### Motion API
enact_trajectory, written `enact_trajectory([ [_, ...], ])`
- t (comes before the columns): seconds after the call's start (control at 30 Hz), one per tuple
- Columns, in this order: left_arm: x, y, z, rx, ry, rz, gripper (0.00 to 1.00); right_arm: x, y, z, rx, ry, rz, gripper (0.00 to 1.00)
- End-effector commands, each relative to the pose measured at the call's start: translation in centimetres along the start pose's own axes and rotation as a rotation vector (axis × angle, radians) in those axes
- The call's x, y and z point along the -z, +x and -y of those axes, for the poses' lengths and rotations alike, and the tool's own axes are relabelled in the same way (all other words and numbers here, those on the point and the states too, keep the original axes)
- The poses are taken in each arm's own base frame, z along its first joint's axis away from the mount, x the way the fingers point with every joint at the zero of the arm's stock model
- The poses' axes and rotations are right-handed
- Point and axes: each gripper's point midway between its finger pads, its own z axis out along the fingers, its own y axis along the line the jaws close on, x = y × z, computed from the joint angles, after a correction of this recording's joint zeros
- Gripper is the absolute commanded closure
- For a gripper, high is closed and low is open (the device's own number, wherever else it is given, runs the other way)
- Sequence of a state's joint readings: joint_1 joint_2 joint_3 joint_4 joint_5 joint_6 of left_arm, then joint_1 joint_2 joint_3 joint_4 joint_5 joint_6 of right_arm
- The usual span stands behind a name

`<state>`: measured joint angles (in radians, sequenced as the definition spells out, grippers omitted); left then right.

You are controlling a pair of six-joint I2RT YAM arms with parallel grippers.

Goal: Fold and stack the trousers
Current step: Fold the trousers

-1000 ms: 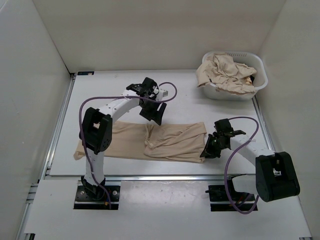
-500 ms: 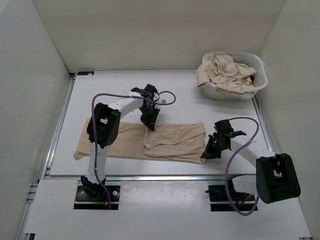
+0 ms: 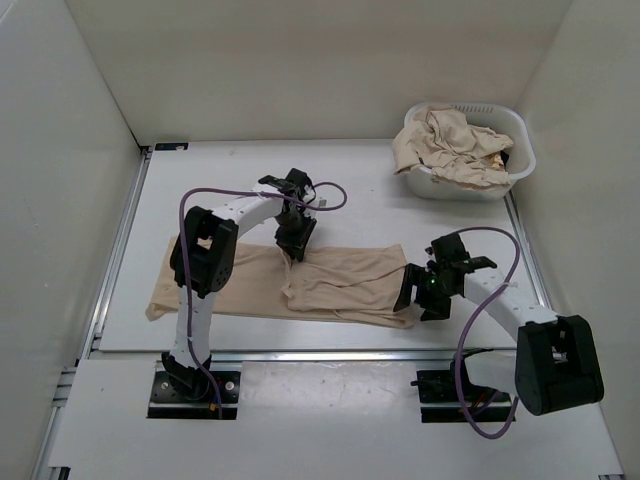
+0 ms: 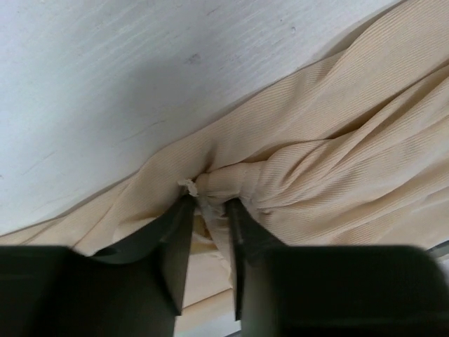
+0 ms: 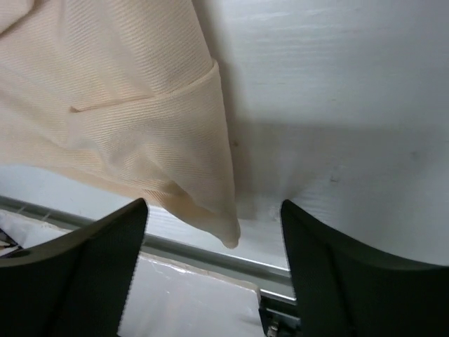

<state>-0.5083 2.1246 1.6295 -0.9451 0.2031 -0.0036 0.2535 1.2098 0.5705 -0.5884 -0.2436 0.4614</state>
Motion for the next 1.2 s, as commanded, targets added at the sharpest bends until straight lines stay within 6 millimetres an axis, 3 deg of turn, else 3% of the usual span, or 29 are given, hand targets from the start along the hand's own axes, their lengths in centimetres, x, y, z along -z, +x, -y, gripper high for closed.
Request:
enact_trajectory([
  [0.0, 2.6, -1.0, -0.2, -0.009, -0.025, 0.071, 0.60, 1.7, -2.2, -0.2, 0.096, 0.036, 0.044, 0.16],
  [0.03, 2.8, -1.3, -0.4, -0.011, -0.037, 0.081, 0.53, 1.8, -2.7, -0.5, 0.097, 0.035, 0.047, 0.16],
  [0.17, 3.8, -1.2, -0.4, -0.013, -0.047, 0.095, 0.44, 1.1, -5.8, -1.8, 0.098, 0.023, 0.074, 0.15],
  [0.3, 4.2, -1.3, -0.7, -0.006, -0.049, 0.106, 0.42, -1.1, -7.8, -2.3, 0.031, 0.000, 0.081, 0.15],
  [0.4, 4.5, -1.1, -1.5, 0.006, -0.076, 0.107, 0.42, -2.7, -7.5, -2.0, -0.019, 0.009, 0.029, 0.22],
  [0.5, 5.8, -1.2, -2.0, 0.022, -0.081, 0.129, 0.38, -3.3, -6.8, -1.8, -0.038, 0.006, -0.007, 0.41],
  [0.57, 6.8, -1.0, -2.6, 0.036, -0.094, 0.140, 0.24, -3.5, -6.6, -1.7, -0.038, 0.007, -0.009, 0.67],
  [0.67, 9.0, -0.7, -4.6, 0.091, -0.109, 0.166, 0.20, -3.5, -6.6, -1.7, -0.056, 0.007, -0.009, 1.00],
  [0.7, 9.7, -0.5, -5.2, 0.109, -0.114, 0.171, 0.17, -3.4, -7.0, -1.7, -0.056, 0.018, -0.003, 1.00],
  [0.77, 10.6, 0.3, -6.6, 0.151, -0.125, 0.179, 0.16, -2.3, -8.4, -1.2, -0.099, 0.048, 0.019, 1.00],
  [0.8, 11.5, 1.1, -8.5, 0.199, -0.150, 0.192, 0.15, -1.5, -9.2, -0.4, -0.112, 0.096, 0.052, 1.00],
  [0.87, 12.1, 2.8, -10.3, 0.261, -0.160, 0.170, 0.15, 1.0, -9.8, 1.4, -0.187, 0.145, 0.070, 1.00],
  [0.9, 12.8, 3.8, -12.4, 0.322, -0.184, 0.178, 0.15, 2.4, -10.9, 2.2, -0.211, 0.146, 0.103, 1.00],
  [1.0, 13.0, 6.9, -15.4, 0.435, -0.200, 0.155, 0.12, 6.5, -10.8, 4.2, -0.232, 0.222, 0.121, 1.00],
  [1.1, 12.6, 8.7, -16.4, 0.491, -0.191, 0.131, 0.11, 11.3, -11.8, 4.1, -0.174, 0.305, 0.153, 1.00],
  [1.17, 12.8, 9.2, -16.7, 0.510, -0.186, 0.135, 0.11, 14.5, -13.1, 2.8, -0.144, 0.303, 0.199, 1.00],
])
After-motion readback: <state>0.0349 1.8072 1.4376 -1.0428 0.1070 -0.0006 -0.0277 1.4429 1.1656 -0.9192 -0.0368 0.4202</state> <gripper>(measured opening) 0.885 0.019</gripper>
